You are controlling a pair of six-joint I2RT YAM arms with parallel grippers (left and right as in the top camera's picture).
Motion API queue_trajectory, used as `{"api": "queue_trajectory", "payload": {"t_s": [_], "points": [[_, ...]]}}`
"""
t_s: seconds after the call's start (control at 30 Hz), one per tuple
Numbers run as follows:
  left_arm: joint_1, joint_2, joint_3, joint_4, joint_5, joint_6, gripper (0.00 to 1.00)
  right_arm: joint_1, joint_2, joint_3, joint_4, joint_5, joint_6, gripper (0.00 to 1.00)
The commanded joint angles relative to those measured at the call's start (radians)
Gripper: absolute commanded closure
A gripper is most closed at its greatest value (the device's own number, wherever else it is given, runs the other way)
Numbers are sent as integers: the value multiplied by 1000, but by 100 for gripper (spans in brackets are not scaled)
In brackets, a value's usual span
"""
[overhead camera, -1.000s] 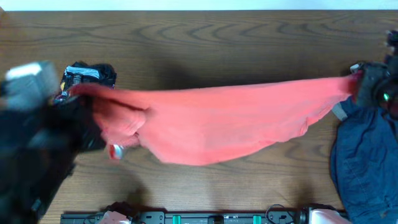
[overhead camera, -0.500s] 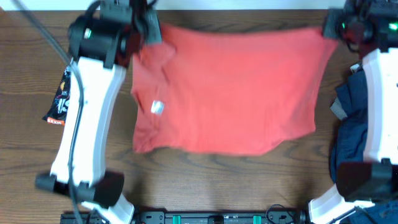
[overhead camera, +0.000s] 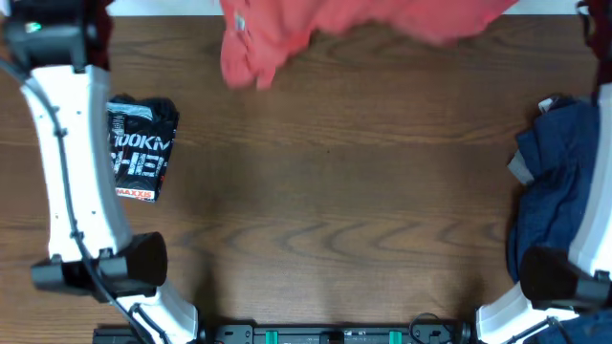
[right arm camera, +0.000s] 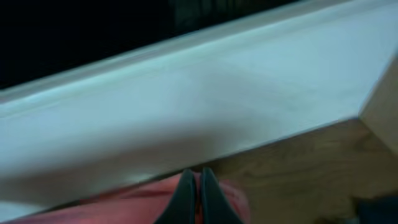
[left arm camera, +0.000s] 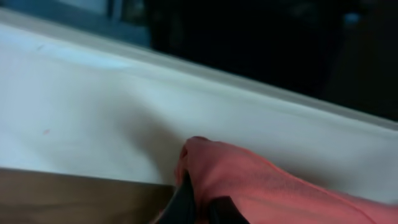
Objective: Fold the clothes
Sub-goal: 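Lay the t-shirt flat on the table center with both grippers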
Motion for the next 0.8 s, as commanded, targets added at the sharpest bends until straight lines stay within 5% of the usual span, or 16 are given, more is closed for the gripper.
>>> {"api": "queue_trajectory", "payload": {"t_s": [0.0, 0.27, 0.43, 0.77], "points": [[72, -66, 43, -86, 185, 11, 94, -66, -7, 20, -91, 183, 18, 99], [84, -71, 17, -764, 256, 261, 94, -64, -1, -114, -388, 166, -56, 99], [79, -64, -115, -1012, 256, 407, 94, -52, -1, -311, -525, 93, -64, 99], [78, -82, -684, -1026, 159, 419, 94, -42, -1, -816, -569, 68, -24, 99]]}}
